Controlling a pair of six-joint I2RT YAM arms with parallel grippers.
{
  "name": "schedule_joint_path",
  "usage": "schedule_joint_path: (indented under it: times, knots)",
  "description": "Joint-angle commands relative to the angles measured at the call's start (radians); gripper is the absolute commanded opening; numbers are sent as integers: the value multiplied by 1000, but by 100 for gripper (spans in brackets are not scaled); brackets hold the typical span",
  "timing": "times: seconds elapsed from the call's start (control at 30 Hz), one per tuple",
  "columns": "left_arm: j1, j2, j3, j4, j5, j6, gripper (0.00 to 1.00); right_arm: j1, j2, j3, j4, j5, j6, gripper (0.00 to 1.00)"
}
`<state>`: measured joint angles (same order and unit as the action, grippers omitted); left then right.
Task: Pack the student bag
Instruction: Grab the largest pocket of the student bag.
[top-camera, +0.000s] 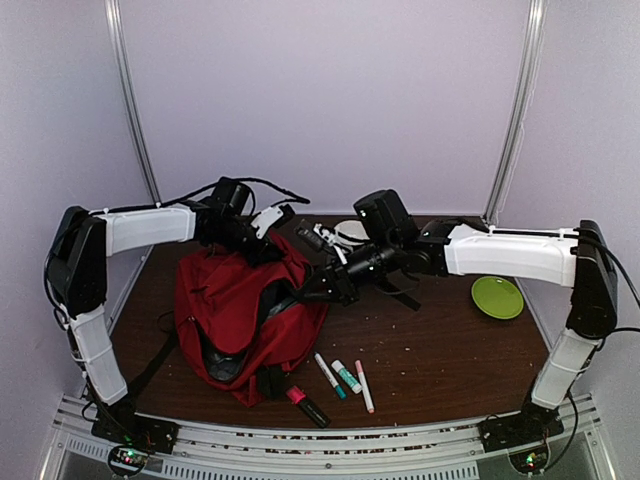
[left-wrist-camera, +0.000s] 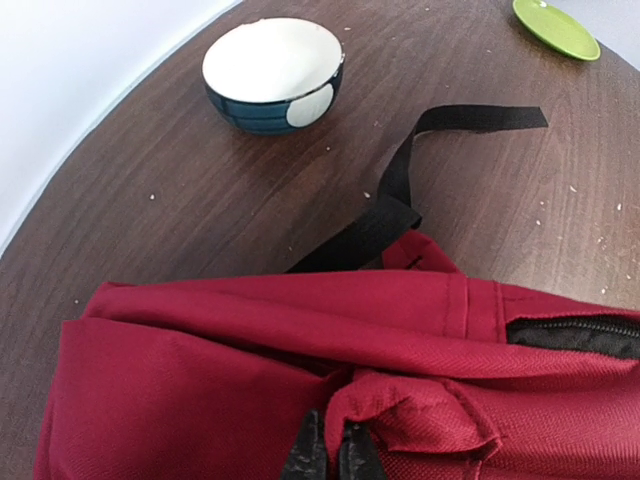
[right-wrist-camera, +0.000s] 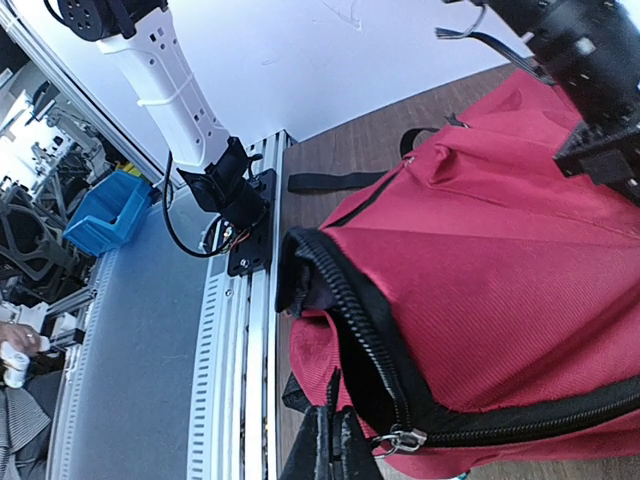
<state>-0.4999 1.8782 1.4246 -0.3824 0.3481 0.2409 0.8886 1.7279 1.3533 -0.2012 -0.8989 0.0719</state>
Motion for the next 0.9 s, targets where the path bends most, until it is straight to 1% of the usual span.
schedule_joint_path:
  times: [0.0,0.07,0.13,0.17,0.2,0.27,0.33,0.37,0.47,0.53,0.6,0.67,0.7,0.73,0.77,0.8,0.87]
  knots:
    - [95,-7,62,96,-258,91,0,139,-56,78,27,-174,43,0]
    - [95,-74,32,92,-244,132,1,141,-40,92,84,-133,49,0]
    - [96,-150,18,56,-267,139,25,141,2,146,80,-107,28,0]
    - [95,-196,13,35,-287,126,34,141,31,180,80,-108,39,0]
    - [95,-253,-1,19,-303,109,40,141,62,214,84,-126,68,0]
    - [95,-394,-58,4,-283,82,46,144,109,269,107,-205,148,1]
    - [90,-578,-139,10,-217,56,52,146,118,275,120,-247,172,7]
    - [87,-651,-179,11,-162,30,55,143,109,260,108,-248,150,12]
    - [48,-785,-243,-62,-84,-27,57,113,46,207,-4,-226,20,27]
    - [-20,-836,-260,-131,-106,-62,57,74,12,185,-102,-234,-50,35]
    - [-97,-879,-290,-163,-147,-98,56,17,-26,162,-182,-266,-109,41]
    - [-166,-911,-319,-169,-186,-145,56,-48,-58,155,-320,-283,-230,45]
    - [-196,-920,-329,-169,-193,-172,55,-85,-65,164,-436,-273,-337,47]
    - [-223,-923,-335,-169,-196,-197,55,-118,-64,184,-553,-247,-469,49]
    - [-251,-922,-341,-168,-206,-218,54,-146,-57,206,-693,-209,-635,49]
    - [-285,-915,-344,-167,-221,-234,53,-166,-47,220,-811,-149,-790,50]
    - [-367,-893,-348,-168,-275,-249,53,-192,-39,198,-901,-33,-996,52]
